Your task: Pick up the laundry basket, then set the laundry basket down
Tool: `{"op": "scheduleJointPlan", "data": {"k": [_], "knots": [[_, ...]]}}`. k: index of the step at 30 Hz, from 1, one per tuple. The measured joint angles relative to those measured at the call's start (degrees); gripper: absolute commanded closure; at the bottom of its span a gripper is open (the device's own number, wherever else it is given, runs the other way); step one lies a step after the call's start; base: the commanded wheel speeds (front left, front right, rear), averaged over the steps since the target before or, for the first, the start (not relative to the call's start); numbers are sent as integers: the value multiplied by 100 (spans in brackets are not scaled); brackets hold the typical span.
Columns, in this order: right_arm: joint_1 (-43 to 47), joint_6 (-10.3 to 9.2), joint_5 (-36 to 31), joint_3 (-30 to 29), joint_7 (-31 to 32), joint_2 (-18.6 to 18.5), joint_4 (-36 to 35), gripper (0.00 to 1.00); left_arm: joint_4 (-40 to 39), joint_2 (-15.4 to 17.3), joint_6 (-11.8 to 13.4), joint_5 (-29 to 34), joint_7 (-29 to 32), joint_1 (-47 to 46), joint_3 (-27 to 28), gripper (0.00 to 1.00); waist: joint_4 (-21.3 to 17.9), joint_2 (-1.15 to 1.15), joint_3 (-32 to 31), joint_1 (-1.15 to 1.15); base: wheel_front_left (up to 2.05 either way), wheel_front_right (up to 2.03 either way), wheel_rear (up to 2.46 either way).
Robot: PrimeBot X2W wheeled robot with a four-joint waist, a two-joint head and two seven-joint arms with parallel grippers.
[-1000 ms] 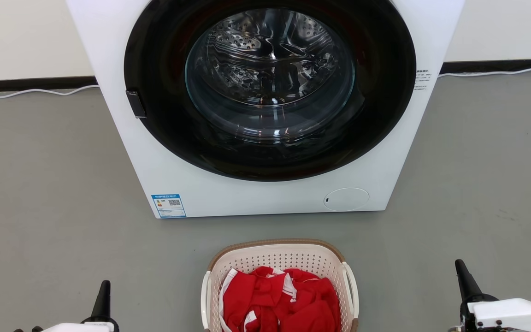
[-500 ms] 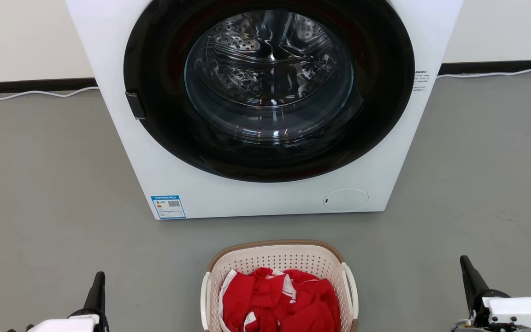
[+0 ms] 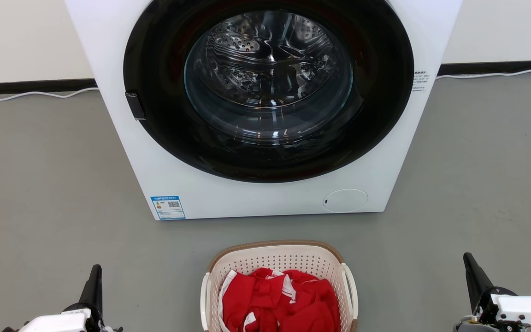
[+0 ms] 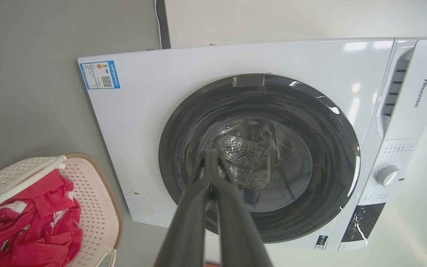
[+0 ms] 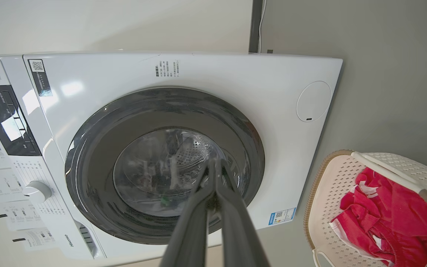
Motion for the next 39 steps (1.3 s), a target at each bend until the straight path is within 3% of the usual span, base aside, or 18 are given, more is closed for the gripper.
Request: {"op": "scheduleJointPlan", "data": {"k": [39], "knots": [[-2,0,0,-35,26,9,-1,100,0,-32,0,4,41,0,60,100,0,0,0,0,0,0,0]]}}
